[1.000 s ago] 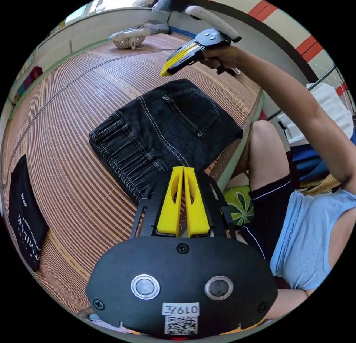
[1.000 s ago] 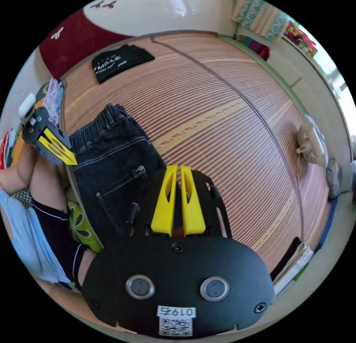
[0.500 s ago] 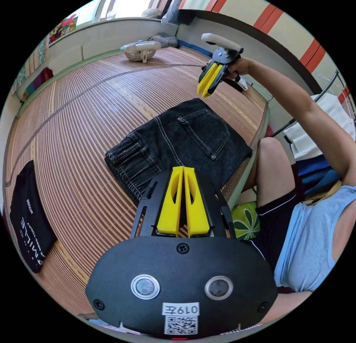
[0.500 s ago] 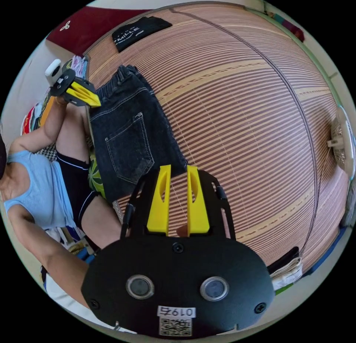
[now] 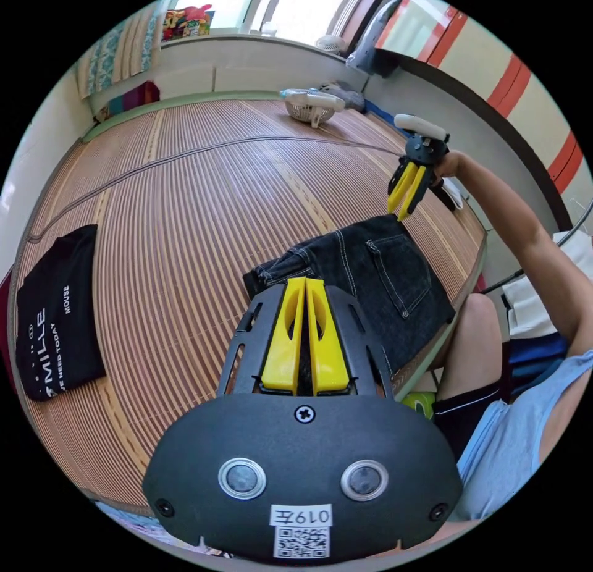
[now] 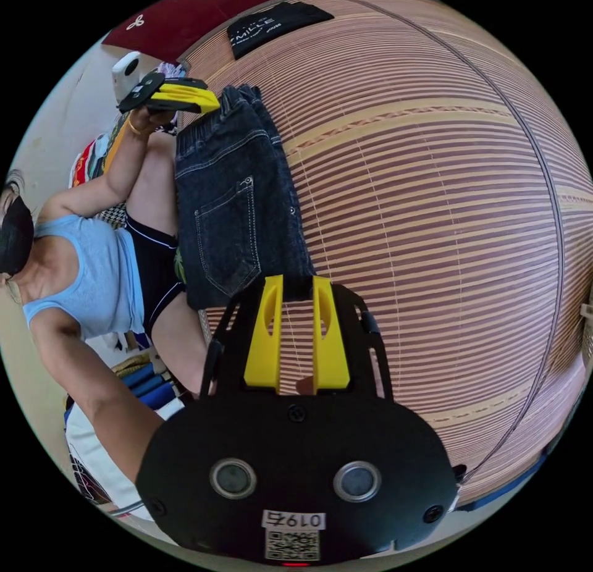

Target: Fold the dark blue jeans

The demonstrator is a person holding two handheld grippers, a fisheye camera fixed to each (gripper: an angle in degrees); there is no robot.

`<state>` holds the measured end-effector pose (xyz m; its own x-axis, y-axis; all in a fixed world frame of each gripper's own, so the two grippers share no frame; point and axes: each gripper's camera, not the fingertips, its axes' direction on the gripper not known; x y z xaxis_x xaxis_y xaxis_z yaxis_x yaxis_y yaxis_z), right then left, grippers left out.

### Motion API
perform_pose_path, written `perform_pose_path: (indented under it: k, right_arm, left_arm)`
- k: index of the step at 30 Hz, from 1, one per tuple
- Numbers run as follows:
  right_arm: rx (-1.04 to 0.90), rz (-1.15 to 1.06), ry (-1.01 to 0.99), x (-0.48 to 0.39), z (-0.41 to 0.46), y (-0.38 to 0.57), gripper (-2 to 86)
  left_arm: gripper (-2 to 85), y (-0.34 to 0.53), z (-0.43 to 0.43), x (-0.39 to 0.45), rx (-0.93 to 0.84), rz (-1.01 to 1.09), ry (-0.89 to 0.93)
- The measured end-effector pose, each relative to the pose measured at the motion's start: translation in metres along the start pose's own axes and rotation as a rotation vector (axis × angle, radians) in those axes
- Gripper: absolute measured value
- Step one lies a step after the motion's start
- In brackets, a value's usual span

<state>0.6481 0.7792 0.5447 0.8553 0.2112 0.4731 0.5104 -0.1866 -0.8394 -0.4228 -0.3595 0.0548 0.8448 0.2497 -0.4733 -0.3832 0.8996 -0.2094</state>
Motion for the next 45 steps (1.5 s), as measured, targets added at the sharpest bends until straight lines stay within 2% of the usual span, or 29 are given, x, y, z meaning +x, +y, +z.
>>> perform_pose_path:
  k: [6, 12, 20, 30, 37, 40, 45]
  right_arm:
    - [-0.011, -0.021, -0.062, 0.03, 0.002, 0.01, 6.1]
    - [-0.111, -0.045, -0.1, 0.054, 0.011, 0.001, 4.8]
    - [-0.314, -0.132, 0.017, 0.047, 0.018, -0.019, -0.8]
    - [-0.249, -0.074, 0.025, 0.059, 0.02, -0.005, -0.3]
    - [-0.256, 0.0, -0.155, 0.094, 0.014, 0.01, 7.6]
    - [-0.265, -0.015, -0.109, 0.093, 0.02, 0.014, 7.2]
    - [-0.164, -0.029, -0.084, 0.092, -0.001, 0.024, 6.6]
  left_arm:
    - [0.6, -0.01, 0.013, -0.005, -0.046, -0.012, -0.028]
    - [0.5, -0.016, 0.018, -0.016, -0.063, -0.046, -0.007]
    - [0.6, -0.024, 0.019, -0.025, -0.079, -0.036, 0.002]
    - [0.6, -0.032, 0.018, -0.031, -0.072, -0.036, -0.007]
    - [0.6, -0.037, 0.018, -0.042, -0.073, -0.041, 0.016]
    - [0.5, -0.039, 0.018, -0.046, -0.073, -0.041, 0.021]
    - [0.5, -0.042, 0.018, -0.051, -0.071, -0.043, 0.026]
